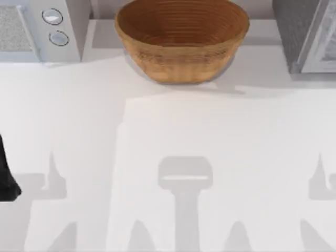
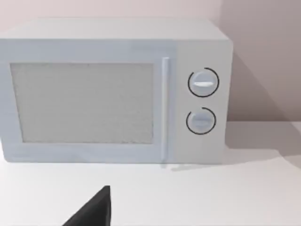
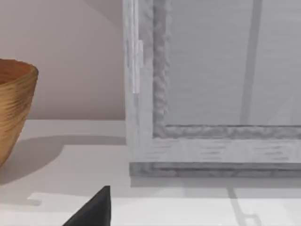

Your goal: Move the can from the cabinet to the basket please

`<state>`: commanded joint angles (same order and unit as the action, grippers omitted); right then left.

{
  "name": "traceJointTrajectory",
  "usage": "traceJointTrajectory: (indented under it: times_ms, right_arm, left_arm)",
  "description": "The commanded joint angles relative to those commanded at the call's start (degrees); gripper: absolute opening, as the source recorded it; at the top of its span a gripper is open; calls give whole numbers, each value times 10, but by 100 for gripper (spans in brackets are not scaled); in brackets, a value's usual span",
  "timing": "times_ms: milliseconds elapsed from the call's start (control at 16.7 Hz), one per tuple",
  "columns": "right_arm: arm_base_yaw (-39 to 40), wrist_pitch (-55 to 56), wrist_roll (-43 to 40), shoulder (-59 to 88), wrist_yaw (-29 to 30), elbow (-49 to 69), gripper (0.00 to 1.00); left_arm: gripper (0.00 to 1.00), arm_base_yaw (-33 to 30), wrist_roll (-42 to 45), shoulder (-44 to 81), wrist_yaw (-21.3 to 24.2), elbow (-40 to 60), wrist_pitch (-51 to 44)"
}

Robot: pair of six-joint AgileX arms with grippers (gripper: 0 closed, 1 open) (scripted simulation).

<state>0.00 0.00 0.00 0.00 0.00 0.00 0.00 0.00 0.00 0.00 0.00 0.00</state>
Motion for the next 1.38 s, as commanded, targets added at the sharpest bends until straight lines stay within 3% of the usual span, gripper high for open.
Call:
traceJointTrajectory:
  times_ms: [240, 480, 1380]
  right_arm:
    - [3, -5, 0, 17, 3, 18, 100]
    - [16, -34, 0, 115, 18, 128, 100]
    - [94, -213, 7, 678, 101, 901, 100]
  left_arm:
    - [100, 0, 0, 0, 0, 0, 0]
    - [100, 0, 0, 0, 0, 0, 0]
    - [100, 0, 0, 0, 0, 0, 0]
